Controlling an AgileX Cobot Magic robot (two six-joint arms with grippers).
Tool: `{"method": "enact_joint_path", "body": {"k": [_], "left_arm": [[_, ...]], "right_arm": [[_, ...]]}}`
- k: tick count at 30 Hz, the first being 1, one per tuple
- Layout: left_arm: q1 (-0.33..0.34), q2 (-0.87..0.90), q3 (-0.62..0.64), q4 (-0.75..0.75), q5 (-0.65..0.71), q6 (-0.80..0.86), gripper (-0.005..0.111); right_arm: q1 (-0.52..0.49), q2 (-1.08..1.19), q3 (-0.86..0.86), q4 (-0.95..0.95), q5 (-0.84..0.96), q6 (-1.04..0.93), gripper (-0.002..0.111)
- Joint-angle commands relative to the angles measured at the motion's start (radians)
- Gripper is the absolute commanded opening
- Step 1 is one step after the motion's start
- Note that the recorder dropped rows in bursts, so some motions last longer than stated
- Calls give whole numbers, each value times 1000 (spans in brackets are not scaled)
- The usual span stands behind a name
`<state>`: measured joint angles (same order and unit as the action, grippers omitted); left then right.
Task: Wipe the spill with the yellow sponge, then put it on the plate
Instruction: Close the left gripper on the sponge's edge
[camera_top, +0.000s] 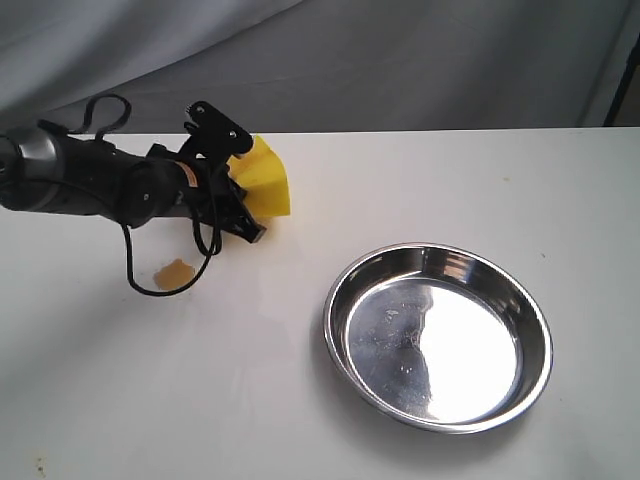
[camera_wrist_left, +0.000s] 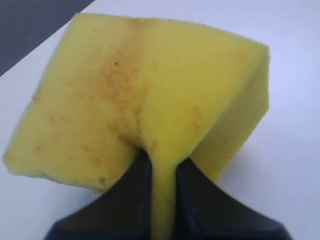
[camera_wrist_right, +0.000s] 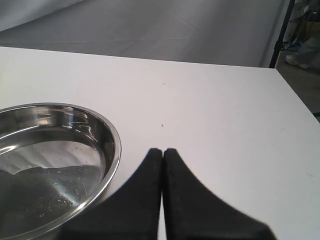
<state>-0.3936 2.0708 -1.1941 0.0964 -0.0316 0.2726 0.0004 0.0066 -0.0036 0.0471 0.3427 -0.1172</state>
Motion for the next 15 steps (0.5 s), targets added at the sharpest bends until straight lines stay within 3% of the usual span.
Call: {"method": "enact_joint_path", "body": {"k": [1,15], "left_arm": [[-6,-63,1,-2,93,2,0],[-1,-70,29,-4,384,-7,0]], "right_arm": [[1,-7,4,4,-1,-3,0],[1,-7,4,4,-1,-3,0]]}}
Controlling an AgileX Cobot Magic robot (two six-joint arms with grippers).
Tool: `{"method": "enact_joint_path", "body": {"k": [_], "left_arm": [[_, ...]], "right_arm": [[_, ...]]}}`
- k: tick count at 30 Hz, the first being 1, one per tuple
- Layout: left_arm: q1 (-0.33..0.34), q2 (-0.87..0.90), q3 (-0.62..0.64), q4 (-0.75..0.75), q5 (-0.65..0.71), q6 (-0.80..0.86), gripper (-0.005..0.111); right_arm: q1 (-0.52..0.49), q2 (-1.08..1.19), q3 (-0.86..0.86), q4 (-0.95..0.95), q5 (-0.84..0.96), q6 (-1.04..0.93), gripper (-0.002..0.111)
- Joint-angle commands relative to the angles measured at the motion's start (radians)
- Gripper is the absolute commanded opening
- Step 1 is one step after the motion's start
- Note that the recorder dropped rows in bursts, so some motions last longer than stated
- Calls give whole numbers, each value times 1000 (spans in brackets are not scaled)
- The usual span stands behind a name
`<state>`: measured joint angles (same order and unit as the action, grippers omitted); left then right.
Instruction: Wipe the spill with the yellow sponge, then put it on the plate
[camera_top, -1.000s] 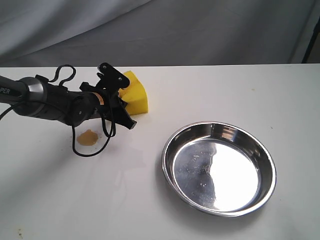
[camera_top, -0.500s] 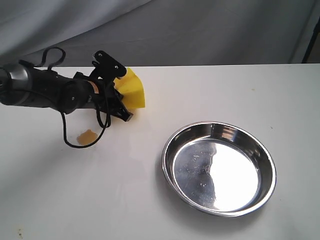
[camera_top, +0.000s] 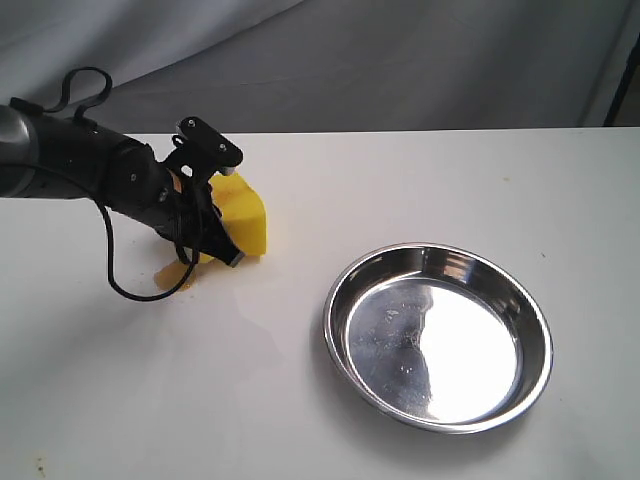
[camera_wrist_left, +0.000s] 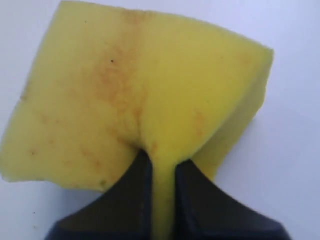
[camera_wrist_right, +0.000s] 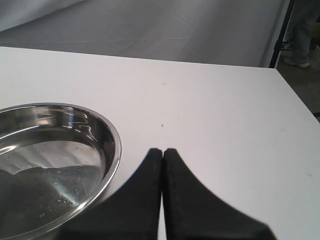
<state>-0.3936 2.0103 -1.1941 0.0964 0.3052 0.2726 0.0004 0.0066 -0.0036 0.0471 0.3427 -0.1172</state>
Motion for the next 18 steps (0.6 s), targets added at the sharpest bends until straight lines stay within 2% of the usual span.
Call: {"method": "enact_joint_path", "body": {"k": [1,12,15,18], "left_arm": [[-1,-10,40,-4,46,-7,0],[11,-17,213,14,24,-32,0],[11,-93,277,21,-24,-58,0],[11,-193,310,21,-9,-73,0]], "right_arm": [[1,-7,4,4,-1,-3,0],[1,-7,4,4,-1,-3,0],[1,-7,4,4,-1,-3,0],[1,-7,4,4,-1,-3,0]]}}
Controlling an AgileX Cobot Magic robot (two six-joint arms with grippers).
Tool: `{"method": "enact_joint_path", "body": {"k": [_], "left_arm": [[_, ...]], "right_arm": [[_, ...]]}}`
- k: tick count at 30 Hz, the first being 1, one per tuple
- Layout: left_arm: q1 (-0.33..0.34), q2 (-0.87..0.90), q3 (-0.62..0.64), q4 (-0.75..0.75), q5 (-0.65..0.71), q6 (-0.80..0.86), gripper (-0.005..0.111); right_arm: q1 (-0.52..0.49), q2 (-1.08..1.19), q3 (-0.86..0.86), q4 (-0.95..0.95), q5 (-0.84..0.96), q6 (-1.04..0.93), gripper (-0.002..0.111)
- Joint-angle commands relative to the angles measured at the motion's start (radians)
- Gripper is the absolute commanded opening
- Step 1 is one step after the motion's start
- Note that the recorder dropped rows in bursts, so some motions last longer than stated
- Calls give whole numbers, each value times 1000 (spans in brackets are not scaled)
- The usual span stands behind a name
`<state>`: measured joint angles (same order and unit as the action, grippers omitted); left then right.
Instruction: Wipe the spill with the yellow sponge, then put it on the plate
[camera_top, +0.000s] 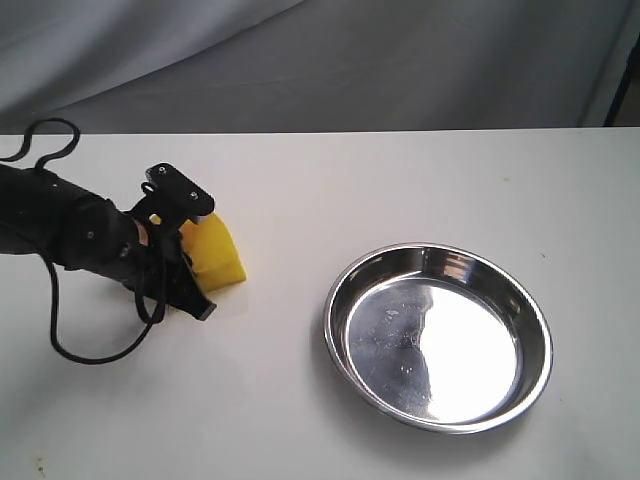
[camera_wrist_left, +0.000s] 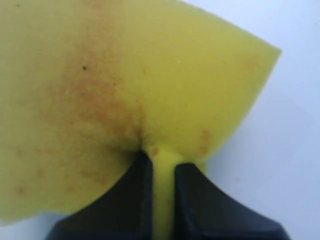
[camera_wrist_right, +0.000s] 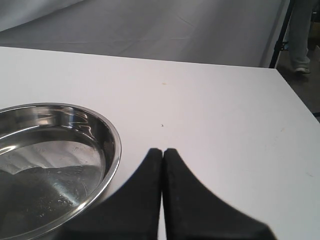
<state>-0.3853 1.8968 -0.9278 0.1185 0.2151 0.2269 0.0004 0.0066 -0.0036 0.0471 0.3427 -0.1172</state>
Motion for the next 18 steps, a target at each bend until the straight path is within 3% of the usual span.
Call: {"method": "enact_joint_path", "body": {"k": [1,10,18], "left_arm": [[3,-110,61,-1,81,-39,0],[3,-158,156,-1,13,-102,0],[3,-157,160,21,50,-99,0]], "right_arm": [[1,-7,4,4,-1,-3,0],[1,-7,4,4,-1,-3,0],[1,-7,4,4,-1,-3,0]]}}
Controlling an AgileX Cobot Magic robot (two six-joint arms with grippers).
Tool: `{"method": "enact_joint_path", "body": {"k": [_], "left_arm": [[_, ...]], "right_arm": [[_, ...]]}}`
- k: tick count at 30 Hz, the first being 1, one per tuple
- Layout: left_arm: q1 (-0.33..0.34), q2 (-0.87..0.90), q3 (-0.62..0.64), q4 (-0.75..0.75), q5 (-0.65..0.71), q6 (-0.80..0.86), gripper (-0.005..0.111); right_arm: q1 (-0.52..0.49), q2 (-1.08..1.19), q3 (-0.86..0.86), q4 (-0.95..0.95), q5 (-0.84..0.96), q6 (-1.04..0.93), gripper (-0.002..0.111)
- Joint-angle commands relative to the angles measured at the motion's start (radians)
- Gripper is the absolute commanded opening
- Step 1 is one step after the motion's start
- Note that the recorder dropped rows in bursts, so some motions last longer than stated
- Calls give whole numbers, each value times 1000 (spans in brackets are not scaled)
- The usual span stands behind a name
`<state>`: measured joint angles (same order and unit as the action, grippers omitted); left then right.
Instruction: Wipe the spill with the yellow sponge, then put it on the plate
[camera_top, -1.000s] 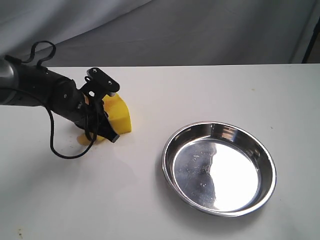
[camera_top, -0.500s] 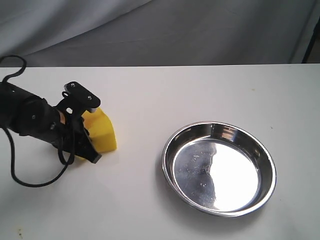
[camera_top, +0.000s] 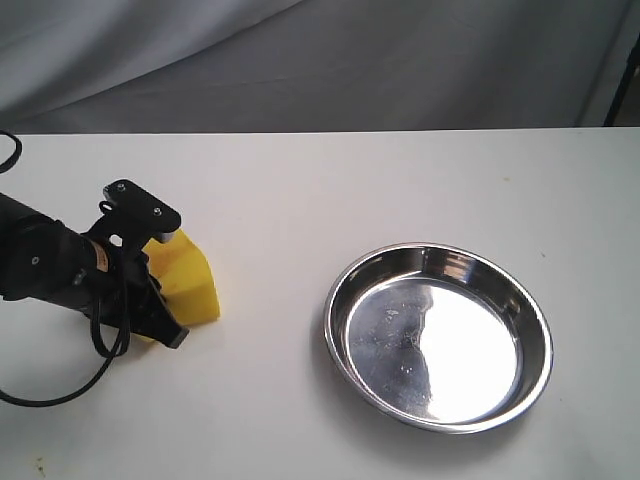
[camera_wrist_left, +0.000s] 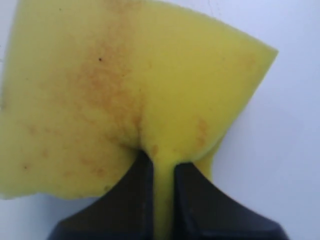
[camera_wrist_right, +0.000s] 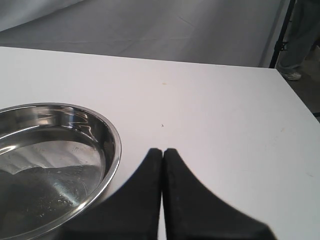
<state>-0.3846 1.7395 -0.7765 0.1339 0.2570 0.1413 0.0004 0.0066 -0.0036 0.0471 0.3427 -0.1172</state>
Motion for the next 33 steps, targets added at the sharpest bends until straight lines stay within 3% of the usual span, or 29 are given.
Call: {"method": "enact_joint_path", "body": {"k": [1,10,19,26,33], "left_arm": [[2,6,9,6,6,-14,0],[2,146,7,3,-176,-14,0],[2,264,-129,3,-304,-65,0],[2,337,-265,3,-304,-92,0],[2,230,-277,-43,-257,-88,0]], "right_arm": [[1,-7,4,4,-1,-3,0],[1,-7,4,4,-1,-3,0],[1,-7,4,4,-1,-3,0],[1,-7,4,4,-1,-3,0],[1,-7,4,4,-1,-3,0]]}}
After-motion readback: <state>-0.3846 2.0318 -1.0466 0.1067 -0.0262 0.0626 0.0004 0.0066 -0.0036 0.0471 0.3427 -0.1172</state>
